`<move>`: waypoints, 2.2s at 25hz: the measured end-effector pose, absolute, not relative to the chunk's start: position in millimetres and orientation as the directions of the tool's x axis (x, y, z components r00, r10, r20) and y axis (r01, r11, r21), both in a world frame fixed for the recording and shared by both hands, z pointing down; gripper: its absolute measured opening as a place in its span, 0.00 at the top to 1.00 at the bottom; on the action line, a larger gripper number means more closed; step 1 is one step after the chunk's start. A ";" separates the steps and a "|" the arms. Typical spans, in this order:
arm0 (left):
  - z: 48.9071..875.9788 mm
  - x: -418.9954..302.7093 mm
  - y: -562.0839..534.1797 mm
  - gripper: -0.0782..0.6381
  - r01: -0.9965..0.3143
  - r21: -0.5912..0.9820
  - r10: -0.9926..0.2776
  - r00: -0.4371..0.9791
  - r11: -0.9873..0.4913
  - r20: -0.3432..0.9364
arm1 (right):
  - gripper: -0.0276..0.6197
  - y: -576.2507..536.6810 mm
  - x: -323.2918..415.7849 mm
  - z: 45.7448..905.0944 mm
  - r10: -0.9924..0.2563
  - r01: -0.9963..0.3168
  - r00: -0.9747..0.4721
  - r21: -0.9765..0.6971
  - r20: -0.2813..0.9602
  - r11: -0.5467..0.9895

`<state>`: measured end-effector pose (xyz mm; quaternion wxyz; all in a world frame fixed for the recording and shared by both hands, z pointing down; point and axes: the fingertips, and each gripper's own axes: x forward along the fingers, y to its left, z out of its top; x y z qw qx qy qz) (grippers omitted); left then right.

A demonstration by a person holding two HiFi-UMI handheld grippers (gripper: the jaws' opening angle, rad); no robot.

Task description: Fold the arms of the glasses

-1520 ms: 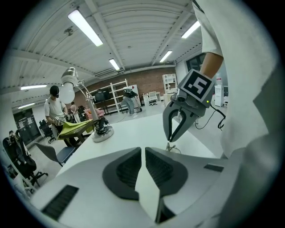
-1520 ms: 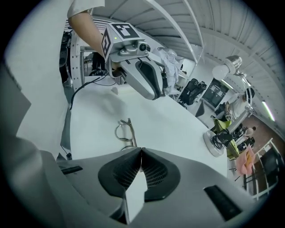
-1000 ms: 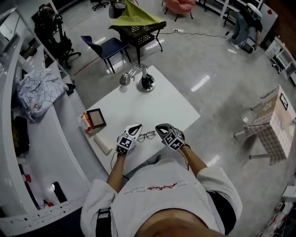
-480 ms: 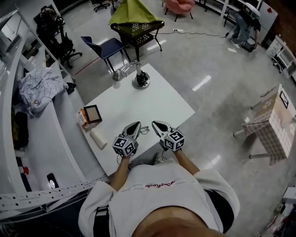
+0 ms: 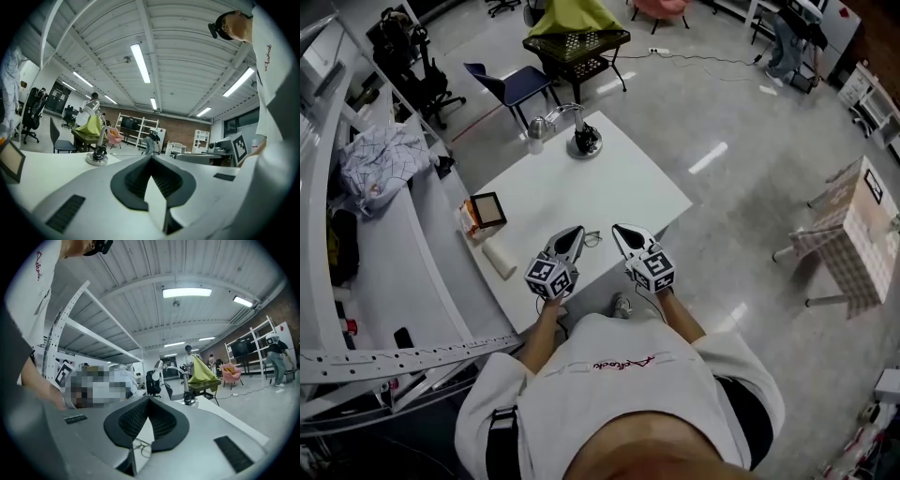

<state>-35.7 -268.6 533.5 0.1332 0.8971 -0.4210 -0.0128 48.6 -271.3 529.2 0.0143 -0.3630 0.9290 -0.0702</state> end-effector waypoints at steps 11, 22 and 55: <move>541.5 -56.5 -158.1 0.85 -0.780 0.204 -0.772 0.621 -0.592 0.133 | 0.93 -168.9 44.2 540.2 -0.727 -0.728 -0.683 -0.135 0.065 0.672; 544.7 -57.0 -54.1 0.85 -0.780 0.240 -0.789 0.609 -0.578 0.080 | 0.93 -57.5 51.3 547.9 -0.750 -0.758 -0.652 -0.048 0.115 0.651; 554.5 -46.1 46.2 0.85 -0.790 0.229 -0.797 0.598 -0.569 0.085 | 0.94 35.9 66.0 542.2 -0.776 -0.781 -0.619 0.014 0.123 0.625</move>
